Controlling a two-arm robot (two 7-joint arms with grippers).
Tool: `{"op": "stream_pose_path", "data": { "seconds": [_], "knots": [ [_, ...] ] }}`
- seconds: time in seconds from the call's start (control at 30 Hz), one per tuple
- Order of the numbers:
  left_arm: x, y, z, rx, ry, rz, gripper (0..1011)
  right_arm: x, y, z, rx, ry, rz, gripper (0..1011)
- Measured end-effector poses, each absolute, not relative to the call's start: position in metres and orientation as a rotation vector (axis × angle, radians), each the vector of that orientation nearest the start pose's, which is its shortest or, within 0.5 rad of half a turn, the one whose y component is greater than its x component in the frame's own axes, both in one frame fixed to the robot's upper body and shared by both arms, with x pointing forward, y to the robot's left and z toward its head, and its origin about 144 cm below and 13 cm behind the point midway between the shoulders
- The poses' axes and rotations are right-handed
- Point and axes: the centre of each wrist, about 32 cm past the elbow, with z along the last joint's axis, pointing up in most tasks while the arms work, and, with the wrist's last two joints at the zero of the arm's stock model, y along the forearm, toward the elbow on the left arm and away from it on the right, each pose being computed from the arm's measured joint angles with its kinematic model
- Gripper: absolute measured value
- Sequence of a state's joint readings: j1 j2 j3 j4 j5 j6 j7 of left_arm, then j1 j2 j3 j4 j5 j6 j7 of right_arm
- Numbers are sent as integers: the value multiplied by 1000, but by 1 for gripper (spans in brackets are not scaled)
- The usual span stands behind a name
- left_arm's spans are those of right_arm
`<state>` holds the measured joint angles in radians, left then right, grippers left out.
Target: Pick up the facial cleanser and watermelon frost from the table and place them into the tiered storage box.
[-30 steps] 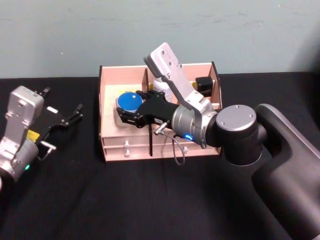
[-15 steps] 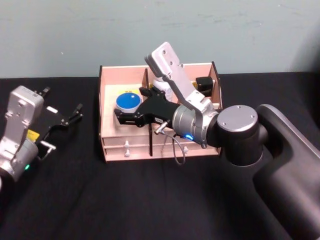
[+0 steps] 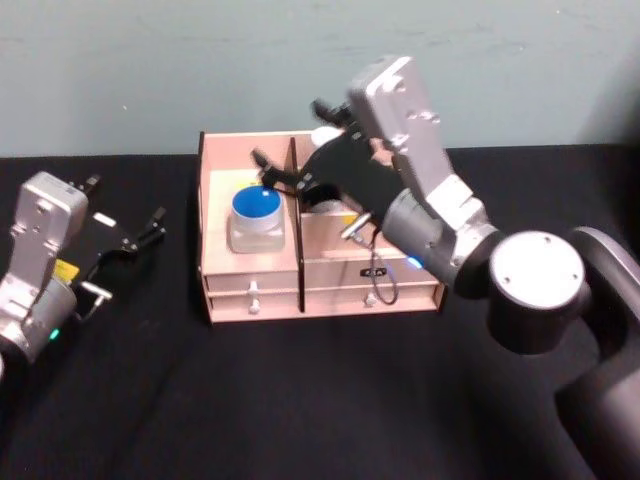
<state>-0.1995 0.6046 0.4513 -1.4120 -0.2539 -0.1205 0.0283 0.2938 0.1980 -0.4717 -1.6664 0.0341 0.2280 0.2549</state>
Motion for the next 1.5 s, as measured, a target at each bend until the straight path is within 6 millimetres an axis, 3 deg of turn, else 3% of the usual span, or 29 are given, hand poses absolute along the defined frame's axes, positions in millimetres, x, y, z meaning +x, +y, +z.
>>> {"op": "stream_pose_path", "data": {
  "seconds": [0.5,0.77,1.23,1.5],
  "knots": [
    [489,310,1140,304,-285,1248,1001,460,-191,1239,-31,-370,-1211,1002],
    [489,310,1140,304,-285,1248,1001,451,-220,1222,-52,-340,-1326,1002],
    [489,310,1140,304,-285,1248,1001,450,-232,1173,-192,-235,-1397,1002],
    [489,310,1140,304,-285,1248,1001,449,-232,1165,-223,-223,-1398,1002]
  ]
}}
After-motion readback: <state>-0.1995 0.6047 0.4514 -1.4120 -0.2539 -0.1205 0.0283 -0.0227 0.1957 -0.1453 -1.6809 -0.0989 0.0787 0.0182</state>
